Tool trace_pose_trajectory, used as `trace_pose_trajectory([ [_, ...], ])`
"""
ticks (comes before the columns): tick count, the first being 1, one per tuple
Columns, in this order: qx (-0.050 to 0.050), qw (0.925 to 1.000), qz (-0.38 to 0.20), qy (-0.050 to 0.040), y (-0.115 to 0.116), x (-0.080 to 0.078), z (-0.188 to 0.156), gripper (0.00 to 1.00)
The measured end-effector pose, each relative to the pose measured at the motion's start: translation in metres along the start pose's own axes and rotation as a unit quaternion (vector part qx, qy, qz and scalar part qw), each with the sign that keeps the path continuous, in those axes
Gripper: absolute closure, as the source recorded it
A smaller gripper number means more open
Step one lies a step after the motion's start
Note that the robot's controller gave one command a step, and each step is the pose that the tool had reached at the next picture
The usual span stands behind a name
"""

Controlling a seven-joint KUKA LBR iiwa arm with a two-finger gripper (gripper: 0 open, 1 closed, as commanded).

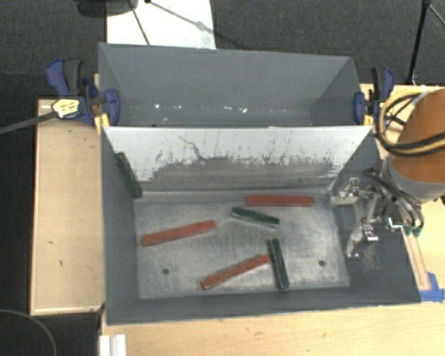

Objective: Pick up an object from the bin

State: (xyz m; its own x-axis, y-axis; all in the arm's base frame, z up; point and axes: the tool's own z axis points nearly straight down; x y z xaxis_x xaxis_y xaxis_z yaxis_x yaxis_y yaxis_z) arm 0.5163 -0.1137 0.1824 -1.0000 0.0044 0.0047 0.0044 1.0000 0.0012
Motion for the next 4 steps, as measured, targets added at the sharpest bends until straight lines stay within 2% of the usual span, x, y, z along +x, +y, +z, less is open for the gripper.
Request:
trace_pose_trajectory([
  [1, 0.001, 1.0, -0.002, -0.0037, 0.0, -0.002, -0.004, 0.0],
  [2, 0.002, 0.9992, -0.04, -0.006, 0.022, -0.003, 0.039, 0.0],
  [3, 0.0, 0.9999, -0.015, -0.0028, 0.029, -0.005, 0.073, 0.0],
  [4, 0.001, 0.9959, -0.09, -0.0039, 0.119, -0.021, 0.1, 1.0],
])
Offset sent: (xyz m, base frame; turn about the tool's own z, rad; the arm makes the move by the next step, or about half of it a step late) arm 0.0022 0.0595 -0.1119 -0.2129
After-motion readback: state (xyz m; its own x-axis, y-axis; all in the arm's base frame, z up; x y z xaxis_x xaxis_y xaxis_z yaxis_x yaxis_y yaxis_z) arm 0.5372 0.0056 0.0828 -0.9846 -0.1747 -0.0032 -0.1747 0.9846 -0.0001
